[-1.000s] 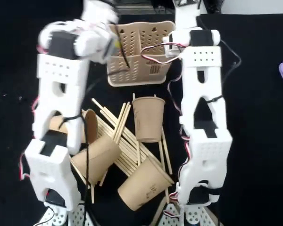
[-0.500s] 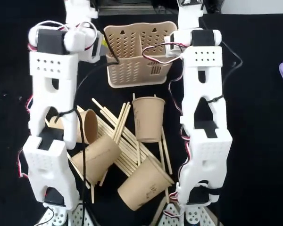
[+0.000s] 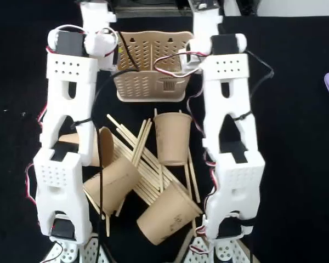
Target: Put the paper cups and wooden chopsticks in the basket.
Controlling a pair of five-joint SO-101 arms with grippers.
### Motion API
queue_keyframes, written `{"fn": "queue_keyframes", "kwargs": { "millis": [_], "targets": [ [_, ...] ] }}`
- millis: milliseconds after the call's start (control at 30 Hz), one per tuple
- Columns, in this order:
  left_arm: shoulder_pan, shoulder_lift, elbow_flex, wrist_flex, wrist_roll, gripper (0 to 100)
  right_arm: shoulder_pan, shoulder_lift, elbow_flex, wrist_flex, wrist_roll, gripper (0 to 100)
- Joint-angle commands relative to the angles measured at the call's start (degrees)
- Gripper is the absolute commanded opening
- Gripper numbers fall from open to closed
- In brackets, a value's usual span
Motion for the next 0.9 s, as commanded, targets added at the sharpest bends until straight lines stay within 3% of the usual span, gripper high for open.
{"fn": "queue_keyframes", "kwargs": {
  "millis": [0,200,600,867],
  "targets": [
    [-4.9,0.3,-0.8,1.6,-1.1,3,-1.7,-5.1,-1.3,2.7,-0.3,1.0],
    [-5.5,0.2,-1.7,7.3,-1.1,3,-5.2,-6.4,-0.9,4.2,-0.1,1.0],
    [-12.4,-0.9,-2.0,7.2,-1.1,3,-5.2,-6.8,-1.2,6.2,0.2,1.0],
    [-12.2,-13.6,9.8,7.3,-1.1,3,-5.5,-6.7,-0.8,6.9,0.4,1.0]
  ]
}}
